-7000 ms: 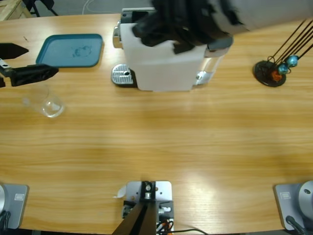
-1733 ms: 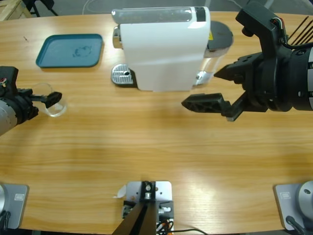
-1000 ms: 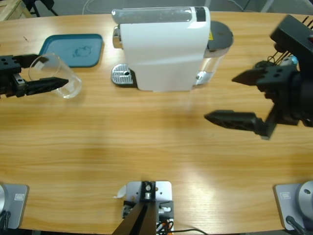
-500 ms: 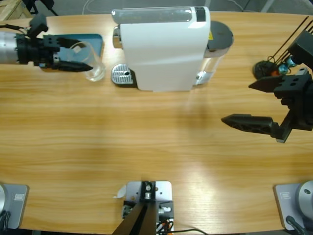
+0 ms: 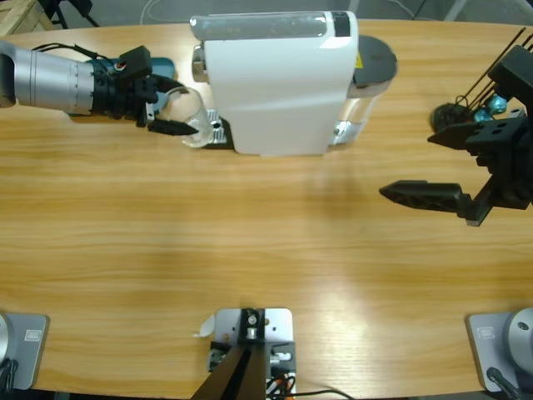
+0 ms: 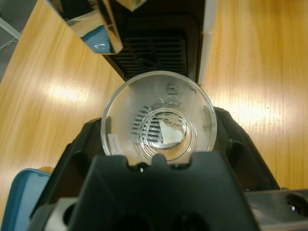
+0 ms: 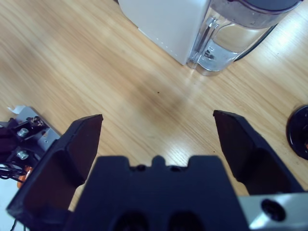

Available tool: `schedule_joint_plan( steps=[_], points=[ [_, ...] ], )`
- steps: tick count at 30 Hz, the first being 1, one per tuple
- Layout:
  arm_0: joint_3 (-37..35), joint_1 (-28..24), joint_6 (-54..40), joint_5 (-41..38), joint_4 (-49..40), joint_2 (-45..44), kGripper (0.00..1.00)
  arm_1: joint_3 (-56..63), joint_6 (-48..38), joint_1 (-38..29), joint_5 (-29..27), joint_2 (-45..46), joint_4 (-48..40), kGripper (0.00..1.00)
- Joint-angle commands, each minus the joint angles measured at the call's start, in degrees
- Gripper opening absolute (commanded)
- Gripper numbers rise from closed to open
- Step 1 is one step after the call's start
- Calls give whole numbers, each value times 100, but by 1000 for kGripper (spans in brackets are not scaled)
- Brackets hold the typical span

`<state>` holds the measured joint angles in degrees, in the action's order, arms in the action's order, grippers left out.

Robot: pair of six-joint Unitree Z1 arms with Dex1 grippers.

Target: Pour coffee

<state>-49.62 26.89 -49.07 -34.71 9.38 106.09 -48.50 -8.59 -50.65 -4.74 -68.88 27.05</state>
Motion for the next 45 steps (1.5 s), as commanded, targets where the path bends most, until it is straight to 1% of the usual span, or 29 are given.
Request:
schedule_joint_plan(
  steps=[1,7,14,19,28,29,30,31,32,33,39,42,45],
  points=[
    [-222,5,90,-27,-24,553,0,236,51,73,149,-238,-130,1000],
    [-426,9,205,8,-31,685,0,236,51,73,158,-240,-142,1000],
    [-329,111,196,-1,-33,667,0,253,42,73,161,-247,-179,1000],
    [-373,297,203,64,-33,692,0,287,42,82,166,-294,-243,1000],
    [-426,308,257,96,-33,731,0,306,42,82,193,-414,-380,1000],
    [-426,308,277,96,-33,734,36,304,37,82,193,-416,-385,1000],
    [-426,303,330,96,-33,723,617,299,33,82,193,-416,-385,1000],
    [-426,292,417,83,-33,716,954,297,33,82,200,-416,-385,1000],
    [-426,271,497,69,-33,709,988,304,30,82,202,-408,-385,1000],
    [-419,234,553,66,-33,692,998,306,21,82,205,-407,-378,1000],
    [-329,9,644,36,-31,298,1000,289,-51,82,210,-319,-301,1000],
    [-303,-200,681,96,-33,-80,1000,255,-67,82,196,-282,-262,1000],
    [-148,-399,1020,97,-38,-690,1000,95,-92,82,82,-236,-248,1000]
  ],
)
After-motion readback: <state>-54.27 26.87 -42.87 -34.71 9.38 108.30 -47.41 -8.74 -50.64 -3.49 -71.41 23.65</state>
